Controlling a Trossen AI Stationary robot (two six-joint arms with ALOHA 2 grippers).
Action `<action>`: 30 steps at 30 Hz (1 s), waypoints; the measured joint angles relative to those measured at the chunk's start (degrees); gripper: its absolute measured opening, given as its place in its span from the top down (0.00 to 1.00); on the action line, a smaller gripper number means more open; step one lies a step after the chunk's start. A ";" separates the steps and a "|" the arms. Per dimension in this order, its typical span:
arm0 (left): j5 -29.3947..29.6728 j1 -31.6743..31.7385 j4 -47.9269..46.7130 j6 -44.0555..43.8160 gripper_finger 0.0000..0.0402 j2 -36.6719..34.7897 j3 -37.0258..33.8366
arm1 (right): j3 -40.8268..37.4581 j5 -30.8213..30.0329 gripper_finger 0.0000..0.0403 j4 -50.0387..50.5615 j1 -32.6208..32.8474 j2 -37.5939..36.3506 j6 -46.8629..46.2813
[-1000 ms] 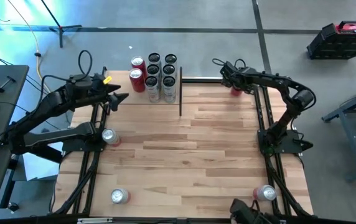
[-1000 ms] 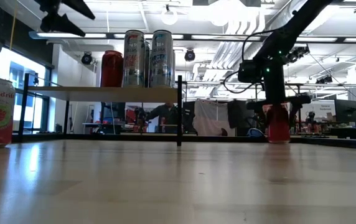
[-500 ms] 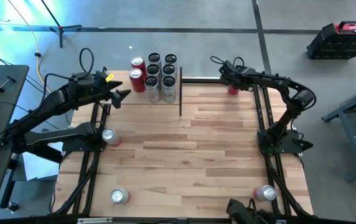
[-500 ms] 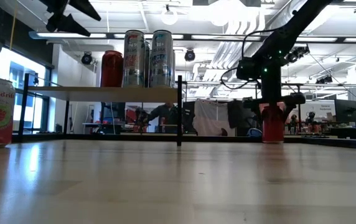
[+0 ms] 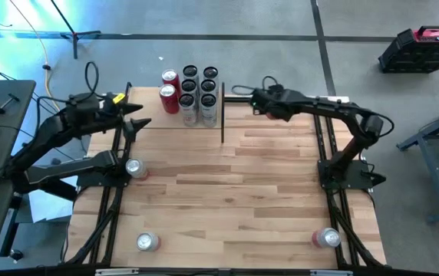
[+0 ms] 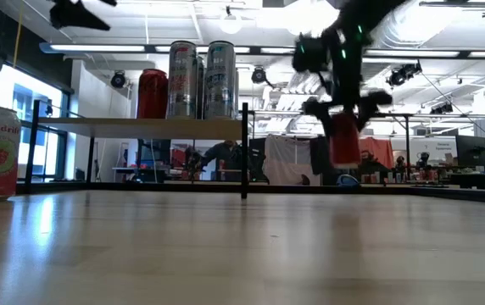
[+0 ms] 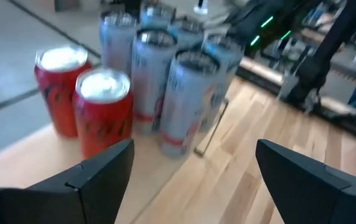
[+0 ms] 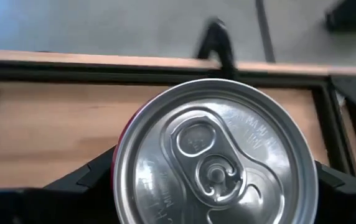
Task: Place canned beverage on shelf
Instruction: Put the red soda can on the shelf aligned with the other red soda cans
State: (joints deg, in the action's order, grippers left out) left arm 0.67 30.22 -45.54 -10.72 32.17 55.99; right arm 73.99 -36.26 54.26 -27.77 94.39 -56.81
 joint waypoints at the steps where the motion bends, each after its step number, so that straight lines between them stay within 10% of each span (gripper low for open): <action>1: 0.00 0.00 -1.55 0.36 0.19 -0.26 0.00 | 1.82 -0.72 0.26 1.40 2.16 -0.01 -0.06; 10: -0.22 -0.12 -6.38 1.29 0.19 0.76 0.00 | 11.84 -0.61 0.26 5.28 21.86 -0.04 -5.07; 18: -12.71 -3.84 1.16 -5.25 0.19 -0.99 0.06 | 12.18 -0.99 0.26 -1.69 35.69 1.45 -11.53; 30: -14.99 -24.56 11.43 -27.39 0.19 -0.95 0.00 | 21.69 1.77 0.26 -6.74 45.43 17.05 -14.80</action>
State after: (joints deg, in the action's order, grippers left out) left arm -14.33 5.66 -34.11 -38.11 31.21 55.99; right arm 95.68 -34.49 47.51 17.66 111.44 -71.61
